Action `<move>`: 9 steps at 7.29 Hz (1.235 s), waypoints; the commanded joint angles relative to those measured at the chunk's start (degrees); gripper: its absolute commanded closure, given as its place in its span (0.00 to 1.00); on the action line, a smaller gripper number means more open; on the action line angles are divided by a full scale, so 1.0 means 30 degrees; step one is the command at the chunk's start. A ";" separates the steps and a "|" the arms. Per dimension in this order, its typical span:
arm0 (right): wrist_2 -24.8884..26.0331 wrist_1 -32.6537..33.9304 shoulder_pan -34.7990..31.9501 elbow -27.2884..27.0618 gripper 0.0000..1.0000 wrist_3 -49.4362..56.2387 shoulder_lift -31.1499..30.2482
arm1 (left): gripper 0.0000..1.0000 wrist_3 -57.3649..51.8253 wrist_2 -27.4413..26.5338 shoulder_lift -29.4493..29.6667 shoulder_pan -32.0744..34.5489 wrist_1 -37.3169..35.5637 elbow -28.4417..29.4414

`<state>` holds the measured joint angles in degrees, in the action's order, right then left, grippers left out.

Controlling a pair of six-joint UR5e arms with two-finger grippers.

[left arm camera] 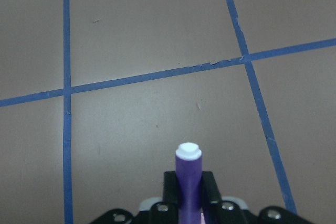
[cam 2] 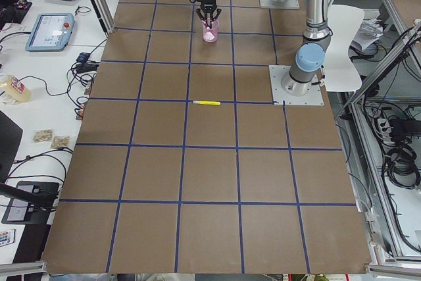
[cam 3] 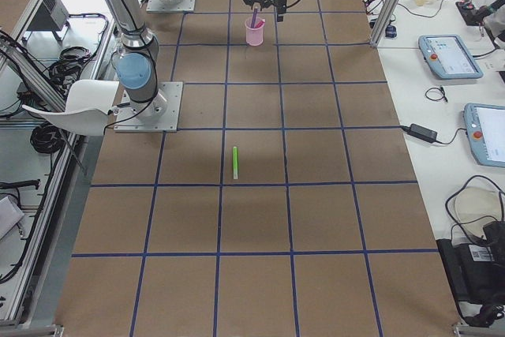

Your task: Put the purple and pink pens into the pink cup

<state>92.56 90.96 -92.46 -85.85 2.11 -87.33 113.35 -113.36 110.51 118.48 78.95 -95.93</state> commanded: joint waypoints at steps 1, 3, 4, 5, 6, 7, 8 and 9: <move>-0.0002 0.0004 -0.0002 -0.0093 0.00 0.0000 -0.0011 | 0.00 -0.0251 0.0227 -0.0505 -0.0116 0.0109 0.0246; -0.0002 0.0003 -0.0002 -0.0093 0.00 0.0000 -0.0011 | 0.00 -0.5083 0.2479 -0.1528 -0.1048 0.0982 0.1440; -0.0002 0.0032 -0.0002 -0.0093 0.00 0.0000 -0.0011 | 0.00 -0.7727 0.3934 -0.2259 -0.1837 0.2323 0.2087; -0.0002 0.0004 -0.0002 -0.0093 0.00 0.0000 -0.0011 | 0.00 -1.1756 0.4848 -0.3137 -0.2947 0.2945 0.2383; -0.0002 0.0032 -0.0002 -0.0093 0.00 0.0000 -0.0011 | 0.00 -1.7133 0.5756 -0.4132 -0.4177 0.3068 0.2444; -0.0002 0.0033 -0.0002 -0.0093 0.00 0.0000 -0.0011 | 0.00 -2.2350 0.6548 -0.4954 -0.5639 0.3272 0.2445; -0.0002 0.0004 -0.0002 -0.0093 0.00 -0.0029 -0.0011 | 0.00 -2.5157 0.6295 -0.5803 -0.7104 0.4927 0.2445; -0.0031 0.0003 -0.0002 -0.0093 0.00 -0.0058 -0.0011 | 0.00 -2.8898 0.6235 -0.6508 -0.8366 0.5002 0.2358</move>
<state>92.53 91.00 -92.46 -86.13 2.03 -87.36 40.59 -94.74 93.88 98.38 92.06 -88.70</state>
